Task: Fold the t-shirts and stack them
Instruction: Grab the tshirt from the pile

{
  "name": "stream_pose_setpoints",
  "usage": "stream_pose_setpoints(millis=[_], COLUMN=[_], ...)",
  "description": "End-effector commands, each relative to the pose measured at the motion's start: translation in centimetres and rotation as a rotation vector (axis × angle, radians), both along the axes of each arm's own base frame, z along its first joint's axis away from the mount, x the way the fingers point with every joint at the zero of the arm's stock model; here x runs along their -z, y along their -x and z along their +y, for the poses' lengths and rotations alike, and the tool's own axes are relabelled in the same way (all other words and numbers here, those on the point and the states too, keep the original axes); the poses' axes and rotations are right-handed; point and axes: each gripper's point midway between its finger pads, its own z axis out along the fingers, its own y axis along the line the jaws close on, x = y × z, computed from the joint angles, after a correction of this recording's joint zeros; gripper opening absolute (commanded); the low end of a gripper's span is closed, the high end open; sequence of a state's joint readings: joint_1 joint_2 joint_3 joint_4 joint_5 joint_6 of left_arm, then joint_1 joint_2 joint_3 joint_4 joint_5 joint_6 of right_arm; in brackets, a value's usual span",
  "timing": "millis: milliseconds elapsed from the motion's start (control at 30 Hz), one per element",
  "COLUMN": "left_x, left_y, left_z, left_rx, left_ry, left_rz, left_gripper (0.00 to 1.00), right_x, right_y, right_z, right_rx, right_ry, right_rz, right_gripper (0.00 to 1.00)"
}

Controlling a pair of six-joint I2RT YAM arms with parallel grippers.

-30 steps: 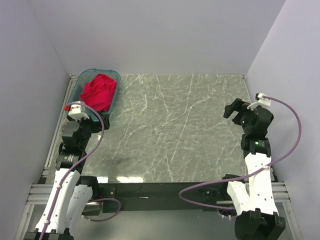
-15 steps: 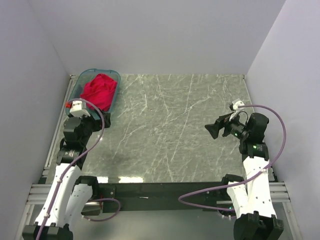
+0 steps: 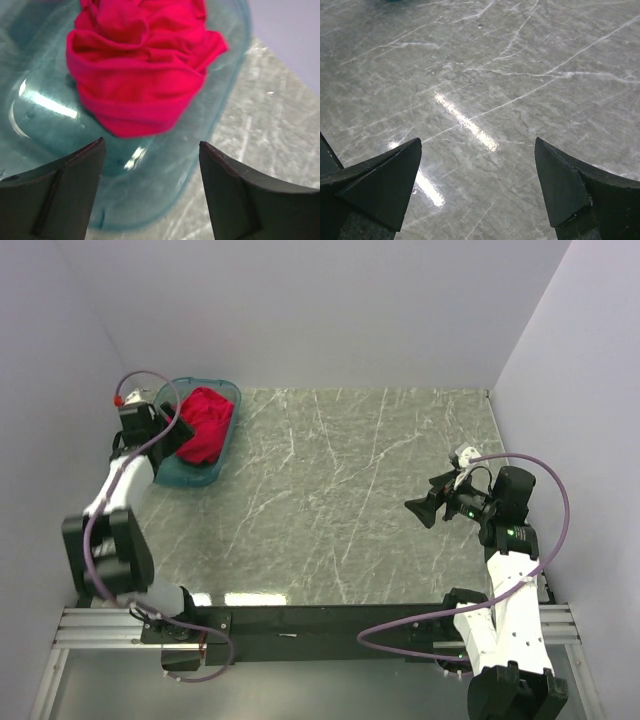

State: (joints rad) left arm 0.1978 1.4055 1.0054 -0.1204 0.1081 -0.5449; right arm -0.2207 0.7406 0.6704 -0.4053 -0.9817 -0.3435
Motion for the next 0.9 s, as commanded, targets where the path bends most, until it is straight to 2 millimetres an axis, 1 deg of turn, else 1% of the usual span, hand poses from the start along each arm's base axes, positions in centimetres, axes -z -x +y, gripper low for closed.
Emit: stream_pose_setpoints(millis=[0,33,67,100,133,200,233,333,367,400,433,467,533,567,600,633,667,700,733,767,800,833,867], left_x=[0.2,2.1,2.4,2.1,3.3,3.9,5.2,5.8,6.9,6.7,7.6,8.0,8.5,8.5,8.7,7.9,7.2,6.5,4.0,2.6,1.2,-1.9,-4.0], left_y=[-3.6,-4.4,-4.9,-5.6,-6.0,-6.7,-6.9,-8.0,-8.1,-8.6,-8.7,-8.7,-8.9,-9.1,-9.1,-9.1,-9.3,-9.5,-9.6,-9.6,-9.7,-9.2,-9.2], left_z=[0.1,0.2,0.5,0.6,0.7,1.0,1.1,1.0,1.1,1.2,1.2,1.2,1.5,1.5,1.4,1.1,0.9,0.8,0.6,0.3,0.1,-0.1,-0.5], left_rx=[0.022,0.018,0.007,0.010,0.007,-0.001,-0.001,0.009,0.007,0.005,0.003,0.006,0.006,0.013,0.021,0.041,0.059,0.072,0.085,0.099,0.103,0.107,0.122], left_ry=[0.064,0.079,0.079,0.079,0.084,0.079,0.084,0.092,0.096,0.089,0.090,0.087,0.071,0.063,0.061,0.060,0.058,0.047,0.040,0.040,0.034,0.025,0.026], left_rz=[0.027,0.077,0.090,0.086,0.113,0.124,0.154,0.161,0.186,0.182,0.203,0.216,0.231,0.224,0.219,0.195,0.167,0.126,0.059,0.015,-0.039,-0.106,-0.167], left_gripper=[0.80,0.79,0.78,0.78,0.78,0.77,0.77,0.75,0.74,0.73,0.72,0.69,0.66,0.59,0.55,0.51,0.39,0.32,0.24,0.09,0.02,0.00,0.00], right_x=[-2.1,-2.1,-2.0,-2.0,-2.0,-2.0,-2.1,-1.9,-1.9,-1.9,-1.9,-1.9,-1.9,-1.9,-2.0,-1.9,-2.0,-1.9,-1.9,-1.8,-1.9,-1.9,-1.8], right_y=[-0.5,-0.5,-0.5,-0.5,-0.5,-0.5,-0.5,-0.6,-0.6,-0.6,-0.6,-0.7,-0.7,-0.7,-0.7,-0.7,-0.7,-0.7,-0.7,-0.8,-0.8,-0.8,-0.9], right_z=[-0.3,-0.3,-0.3,-0.4,-0.4,-0.5,-0.5,-0.5,-0.5,-0.6,-0.6,-0.6,-0.6,-0.7,-0.7,-0.7,-0.8,-0.8,-0.8,-0.9,-0.9,-0.9,-1.0], right_rx=[0.011,0.013,0.013,0.017,0.018,0.020,0.020,0.020,0.021,0.026,0.027,0.028,0.029,0.031,0.032,0.034,0.036,0.037,0.037,0.040,0.040,0.042,0.046], right_ry=[0.023,0.023,0.024,0.026,0.026,0.025,0.026,0.026,0.027,0.028,0.029,0.031,0.031,0.032,0.032,0.032,0.031,0.032,0.031,0.031,0.032,0.032,0.034], right_rz=[-0.069,-0.068,-0.067,-0.068,-0.065,-0.066,-0.069,-0.066,-0.065,-0.065,-0.065,-0.067,-0.067,-0.069,-0.072,-0.069,-0.071,-0.069,-0.066,-0.063,-0.066,-0.064,-0.063], right_gripper=[1.00,1.00,1.00,1.00,1.00,1.00,1.00,1.00,1.00,1.00,1.00,1.00,1.00,1.00,1.00,1.00,1.00,1.00,1.00,1.00,1.00,1.00,1.00])
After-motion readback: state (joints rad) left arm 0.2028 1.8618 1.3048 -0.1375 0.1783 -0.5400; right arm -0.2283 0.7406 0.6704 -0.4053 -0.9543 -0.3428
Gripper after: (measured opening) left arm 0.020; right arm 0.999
